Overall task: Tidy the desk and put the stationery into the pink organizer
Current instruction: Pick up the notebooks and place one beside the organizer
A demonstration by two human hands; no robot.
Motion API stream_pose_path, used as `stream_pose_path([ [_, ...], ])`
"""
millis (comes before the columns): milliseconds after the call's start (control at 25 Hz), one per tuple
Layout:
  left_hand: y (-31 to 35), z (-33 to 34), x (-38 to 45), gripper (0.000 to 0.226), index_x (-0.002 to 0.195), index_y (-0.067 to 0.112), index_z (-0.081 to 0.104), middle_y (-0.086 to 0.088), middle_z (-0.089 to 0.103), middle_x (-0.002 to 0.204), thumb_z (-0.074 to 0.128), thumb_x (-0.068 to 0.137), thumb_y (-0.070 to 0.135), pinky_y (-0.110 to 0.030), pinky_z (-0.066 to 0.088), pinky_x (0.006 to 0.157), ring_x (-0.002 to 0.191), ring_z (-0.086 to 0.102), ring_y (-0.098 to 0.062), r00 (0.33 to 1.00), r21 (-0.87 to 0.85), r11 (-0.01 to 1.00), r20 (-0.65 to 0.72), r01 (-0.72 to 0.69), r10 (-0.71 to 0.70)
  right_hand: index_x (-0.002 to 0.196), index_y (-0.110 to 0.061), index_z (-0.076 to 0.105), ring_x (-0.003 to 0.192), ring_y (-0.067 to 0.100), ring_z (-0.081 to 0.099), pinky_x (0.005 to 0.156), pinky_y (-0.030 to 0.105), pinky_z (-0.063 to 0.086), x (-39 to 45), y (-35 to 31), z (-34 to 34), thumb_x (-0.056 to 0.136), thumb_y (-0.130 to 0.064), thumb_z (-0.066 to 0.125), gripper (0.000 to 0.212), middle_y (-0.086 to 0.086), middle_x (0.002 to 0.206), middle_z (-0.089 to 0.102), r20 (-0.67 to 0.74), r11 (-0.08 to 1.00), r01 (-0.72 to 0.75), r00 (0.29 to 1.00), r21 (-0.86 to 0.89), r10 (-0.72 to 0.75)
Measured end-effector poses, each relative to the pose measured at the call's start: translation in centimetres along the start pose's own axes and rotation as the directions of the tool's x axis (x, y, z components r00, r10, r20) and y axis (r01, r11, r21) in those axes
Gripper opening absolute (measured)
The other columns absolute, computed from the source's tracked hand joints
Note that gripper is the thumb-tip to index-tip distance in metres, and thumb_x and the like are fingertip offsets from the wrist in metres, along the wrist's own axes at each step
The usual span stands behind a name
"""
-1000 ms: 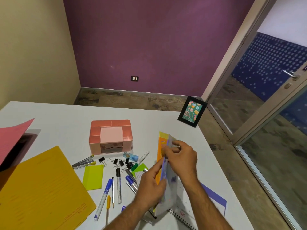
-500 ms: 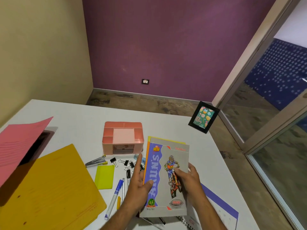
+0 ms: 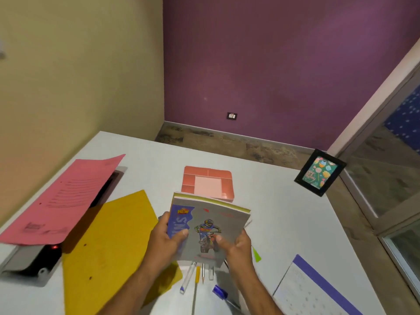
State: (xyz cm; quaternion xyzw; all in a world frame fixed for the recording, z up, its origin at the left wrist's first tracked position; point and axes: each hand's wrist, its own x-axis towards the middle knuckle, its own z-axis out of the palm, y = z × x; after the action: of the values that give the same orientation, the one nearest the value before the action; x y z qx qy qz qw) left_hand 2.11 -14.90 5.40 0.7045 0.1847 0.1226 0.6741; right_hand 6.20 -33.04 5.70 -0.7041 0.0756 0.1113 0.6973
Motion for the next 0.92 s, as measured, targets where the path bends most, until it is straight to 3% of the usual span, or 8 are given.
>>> stream_pose_path([
  [200, -1.6, -6.2, -0.1, 0.044, 0.113, 0.019, 0.061, -0.003, 0.073, 0.102, 0.070, 0.081, -0.011, -0.034, 0.055, 0.071, 0.087, 0.069, -0.018, 0.991, -0.055, 0.998, -0.133, -0.026, 0.019, 0.123, -0.022, 0.055, 0.103, 0.011, 0.068, 0.090, 0.035, 0.056, -0.7, 1.5, 6.2, 0.083, -0.003, 0.073, 0.047, -0.002, 0.116, 0.070, 0.109, 0.999, -0.011, 0.994, -0.044, 0.015],
  [400, -4.3, -9.6, -0.9, 0.045, 0.112, 0.018, 0.061, 0.000, 0.073, 0.099, 0.068, 0.081, -0.014, -0.022, 0.057, 0.071, 0.084, 0.070, -0.010, 0.977, -0.037, 0.999, -0.215, -0.010, 0.002, 0.133, -0.019, 0.049, 0.118, 0.020, 0.061, 0.101, 0.043, 0.050, -1.4, 3.0, 9.4, 0.086, -0.001, 0.069, 0.054, 0.003, 0.129, 0.064, 0.198, 0.994, -0.040, 0.978, -0.103, 0.060],
  [440, -4.9, -10.1, -1.1, 0.045, 0.113, 0.015, 0.061, -0.001, 0.073, 0.099, 0.069, 0.080, -0.014, -0.020, 0.057, 0.071, 0.084, 0.071, -0.007, 0.976, -0.022, 1.000, -0.219, -0.004, -0.001, 0.133, -0.020, 0.049, 0.118, 0.018, 0.061, 0.099, 0.041, 0.052, -1.6, 3.5, 9.6, 0.087, -0.001, 0.069, 0.054, 0.003, 0.129, 0.063, 0.202, 0.991, -0.061, 0.976, -0.117, 0.084],
  [520, -6.1, -10.7, -1.4, 0.045, 0.113, 0.011, 0.060, -0.004, 0.073, 0.098, 0.071, 0.077, -0.015, -0.016, 0.057, 0.072, 0.083, 0.070, -0.003, 0.975, 0.014, 1.000, -0.224, 0.012, -0.008, 0.130, -0.023, 0.051, 0.108, 0.007, 0.065, 0.081, 0.023, 0.058, -2.2, 4.4, 10.2, 0.087, 0.002, 0.067, 0.053, -0.001, 0.124, 0.066, 0.204, 0.987, -0.098, 0.971, -0.130, 0.124],
  [640, -7.6, -11.2, -1.7, 0.048, 0.105, 0.017, 0.062, -0.001, 0.076, 0.091, 0.077, 0.072, -0.014, -0.016, 0.056, 0.074, 0.084, 0.071, -0.006, 0.976, 0.056, 0.997, -0.213, 0.048, -0.035, 0.127, -0.028, 0.051, 0.090, -0.010, 0.064, 0.062, 0.004, 0.049, -2.5, 5.4, 10.8, 0.086, 0.004, 0.066, 0.054, -0.015, 0.111, 0.067, 0.170, 0.972, -0.086, 0.978, -0.217, 0.124],
  [720, -8.6, -11.3, -1.8, 0.047, 0.107, 0.021, 0.063, 0.003, 0.076, 0.090, 0.079, 0.073, -0.009, -0.012, 0.054, 0.073, 0.089, 0.071, -0.013, 0.978, 0.110, 0.987, -0.189, 0.115, -0.093, 0.127, -0.029, 0.050, 0.084, -0.016, 0.063, 0.059, 0.001, 0.046, -2.6, 5.9, 10.7, 0.087, 0.004, 0.064, 0.053, -0.022, 0.103, 0.065, 0.169, 0.953, -0.080, 0.977, -0.293, 0.134],
  [800, -9.3, -11.6, -2.0, 0.051, 0.119, 0.017, 0.060, 0.004, 0.073, 0.101, 0.076, 0.077, -0.005, -0.008, 0.050, 0.073, 0.098, 0.068, -0.018, 0.977, 0.188, 0.966, -0.149, 0.178, -0.151, 0.129, -0.027, 0.049, 0.083, -0.010, 0.064, 0.061, -0.001, 0.045, -2.5, 6.3, 10.4, 0.089, 0.001, 0.062, 0.050, -0.026, 0.096, 0.063, 0.182, 0.903, -0.054, 0.973, -0.427, 0.144],
  [920, -9.4, -12.2, -1.9, 0.061, 0.139, 0.019, 0.045, 0.002, 0.066, 0.114, 0.068, 0.086, -0.001, -0.023, 0.047, 0.085, 0.108, 0.062, -0.020, 0.971, 0.298, 0.924, -0.061, 0.240, -0.233, 0.139, -0.019, 0.044, 0.095, 0.003, 0.060, 0.075, 0.004, 0.039, -2.2, 7.3, 10.3, 0.092, -0.006, 0.058, 0.051, -0.017, 0.105, 0.063, 0.180, 0.754, 0.026, 0.976, -0.656, 0.122],
])
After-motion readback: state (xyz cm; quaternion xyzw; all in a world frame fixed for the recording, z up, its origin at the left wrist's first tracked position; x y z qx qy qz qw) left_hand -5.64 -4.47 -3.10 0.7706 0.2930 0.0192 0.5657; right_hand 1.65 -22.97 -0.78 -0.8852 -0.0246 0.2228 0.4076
